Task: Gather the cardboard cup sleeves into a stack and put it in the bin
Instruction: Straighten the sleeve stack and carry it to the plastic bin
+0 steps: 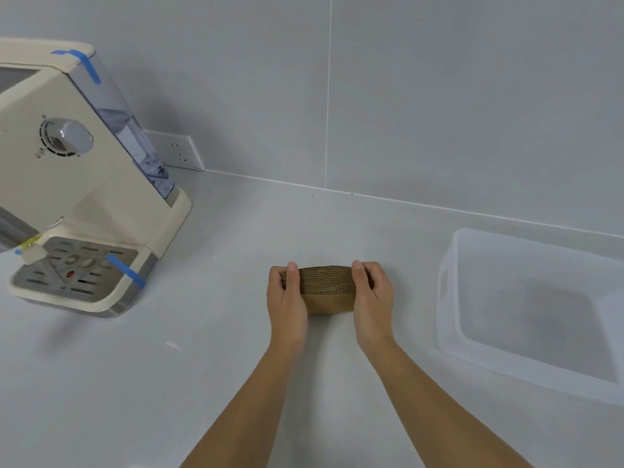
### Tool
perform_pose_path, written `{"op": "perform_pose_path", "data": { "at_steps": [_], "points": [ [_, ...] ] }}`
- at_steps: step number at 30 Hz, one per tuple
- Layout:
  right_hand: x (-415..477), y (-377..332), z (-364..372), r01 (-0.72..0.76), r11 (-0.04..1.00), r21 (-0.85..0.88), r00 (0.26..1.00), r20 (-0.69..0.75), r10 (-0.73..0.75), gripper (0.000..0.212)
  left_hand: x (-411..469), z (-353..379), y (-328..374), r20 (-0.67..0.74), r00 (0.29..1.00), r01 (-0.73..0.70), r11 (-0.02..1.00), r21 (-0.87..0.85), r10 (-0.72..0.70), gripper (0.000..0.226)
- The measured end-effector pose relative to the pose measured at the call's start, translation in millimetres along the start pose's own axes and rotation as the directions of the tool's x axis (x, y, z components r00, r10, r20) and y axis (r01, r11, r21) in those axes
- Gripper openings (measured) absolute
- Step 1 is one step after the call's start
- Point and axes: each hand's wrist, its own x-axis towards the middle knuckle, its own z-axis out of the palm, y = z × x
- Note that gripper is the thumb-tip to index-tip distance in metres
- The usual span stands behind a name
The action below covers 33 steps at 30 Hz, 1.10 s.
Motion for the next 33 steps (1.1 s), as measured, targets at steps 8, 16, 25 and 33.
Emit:
{"op": "perform_pose_path", "data": {
  "at_steps": [8, 16, 25, 33],
  "points": [
    [0, 5, -12, 0.017, 0.999, -0.039, 0.998, 0.069, -0.014, 0.015, 1, -3, -7, 0.046, 0.990, -0.133, 0.990, -0.043, 0.135, 0.012],
    [2, 2, -1, 0.067, 0.997, 0.026, 0.998, -0.012, -0.066, 0.021, 5, 2, -2, -0.019, 0.997, -0.077, 0.994, -0.073, 0.076, 0.032],
    [0, 7, -3, 0.044, 0.999, 0.027, 0.999, -0.023, -0.044, 0.017, 2, -2, -10, 0.002, 0.997, -0.076, 0.997, -0.032, 0.076, 0.025],
    [2, 16, -6, 0.004, 1.000, 0.006, 1.000, 0.009, -0.004, 0.029, -1, -4, -16, 0.032, 0.998, -0.056, 0.998, 0.003, 0.056, 0.026]
  ]
}}
